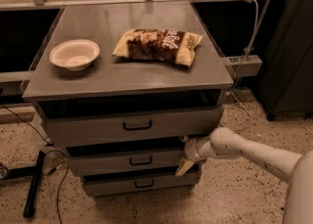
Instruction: Open middle drawer
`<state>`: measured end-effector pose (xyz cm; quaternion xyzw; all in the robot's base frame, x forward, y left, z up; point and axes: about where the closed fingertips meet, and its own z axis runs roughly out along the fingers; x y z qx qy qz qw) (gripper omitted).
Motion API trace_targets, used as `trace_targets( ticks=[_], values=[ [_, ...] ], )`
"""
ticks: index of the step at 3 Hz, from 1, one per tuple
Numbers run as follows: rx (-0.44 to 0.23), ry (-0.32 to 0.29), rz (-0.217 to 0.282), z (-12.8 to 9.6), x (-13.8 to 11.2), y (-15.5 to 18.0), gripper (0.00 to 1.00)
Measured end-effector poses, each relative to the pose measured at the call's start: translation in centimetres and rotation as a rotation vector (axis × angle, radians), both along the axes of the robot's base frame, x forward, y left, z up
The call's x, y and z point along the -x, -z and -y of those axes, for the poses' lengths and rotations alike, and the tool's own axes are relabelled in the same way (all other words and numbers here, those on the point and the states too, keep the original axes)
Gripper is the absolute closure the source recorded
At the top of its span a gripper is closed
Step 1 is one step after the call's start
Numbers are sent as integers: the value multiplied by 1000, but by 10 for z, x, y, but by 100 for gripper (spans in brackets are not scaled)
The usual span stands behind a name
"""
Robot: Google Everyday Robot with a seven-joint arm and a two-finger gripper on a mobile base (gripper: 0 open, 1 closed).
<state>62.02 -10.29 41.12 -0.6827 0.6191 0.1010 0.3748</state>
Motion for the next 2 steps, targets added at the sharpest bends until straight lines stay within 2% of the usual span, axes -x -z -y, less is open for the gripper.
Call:
trace_targets(
  ticks=[2],
  values=[
    [-6, -16, -11, -2, 7, 2, 0]
  ],
)
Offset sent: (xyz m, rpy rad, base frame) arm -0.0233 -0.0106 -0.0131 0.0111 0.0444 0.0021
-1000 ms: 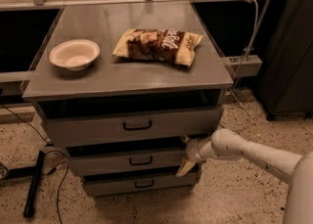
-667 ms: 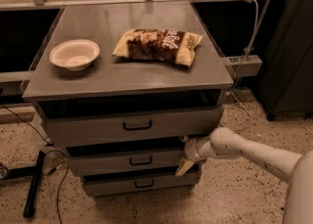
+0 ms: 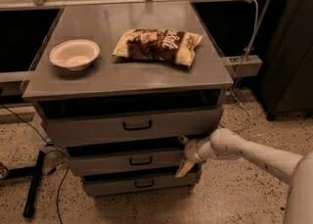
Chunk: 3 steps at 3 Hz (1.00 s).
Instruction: Open middle drawer
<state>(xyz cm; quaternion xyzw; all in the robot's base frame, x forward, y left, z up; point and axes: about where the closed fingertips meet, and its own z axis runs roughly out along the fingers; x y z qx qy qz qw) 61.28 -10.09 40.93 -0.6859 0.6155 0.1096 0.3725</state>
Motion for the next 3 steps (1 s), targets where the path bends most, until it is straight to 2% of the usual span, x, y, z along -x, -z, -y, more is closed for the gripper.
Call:
trace_targets(
  ticks=[1, 2, 3],
  values=[
    [0, 0, 0, 0, 0, 0, 19],
    [-8, -37, 4, -14, 0, -7, 42],
    [-4, -31, 0, -5, 22, -13, 65]
  ],
)
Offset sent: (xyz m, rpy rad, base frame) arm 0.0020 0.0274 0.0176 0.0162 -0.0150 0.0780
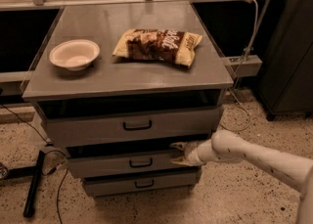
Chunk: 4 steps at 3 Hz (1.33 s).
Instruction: Open middle drawer
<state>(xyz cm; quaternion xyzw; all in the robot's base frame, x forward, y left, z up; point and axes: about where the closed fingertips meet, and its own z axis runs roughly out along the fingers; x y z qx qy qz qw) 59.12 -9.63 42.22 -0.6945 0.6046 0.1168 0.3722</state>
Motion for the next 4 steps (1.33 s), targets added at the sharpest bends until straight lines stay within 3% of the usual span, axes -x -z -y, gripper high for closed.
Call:
trace_targets(
  ticks=[1, 2, 3, 4],
  values=[
    [8, 40, 7, 25, 46, -11, 88],
    [3, 59, 5, 30, 66, -14, 100],
    [3, 59, 5, 29, 69, -16, 82],
    [3, 59, 5, 29, 69, -16, 58]
  ],
)
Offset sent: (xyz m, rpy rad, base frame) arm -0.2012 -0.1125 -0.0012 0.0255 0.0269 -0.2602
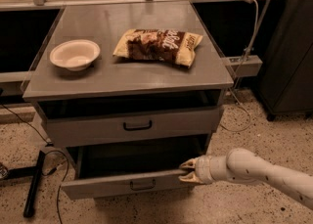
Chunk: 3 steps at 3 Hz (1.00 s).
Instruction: Open middle drawer
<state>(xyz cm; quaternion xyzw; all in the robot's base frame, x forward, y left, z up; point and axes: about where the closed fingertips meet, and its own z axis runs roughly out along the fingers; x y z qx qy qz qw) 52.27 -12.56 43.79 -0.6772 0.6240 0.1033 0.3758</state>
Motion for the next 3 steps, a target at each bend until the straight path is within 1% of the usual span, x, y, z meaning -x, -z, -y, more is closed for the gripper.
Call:
trace_targets(
  ticks=[1, 2, 3],
  values=[
    [0, 0, 0, 0, 0, 0, 35],
    [-1, 0, -17, 0, 0, 9, 12],
    [-17, 25, -75, 11, 2, 34, 0]
  ],
)
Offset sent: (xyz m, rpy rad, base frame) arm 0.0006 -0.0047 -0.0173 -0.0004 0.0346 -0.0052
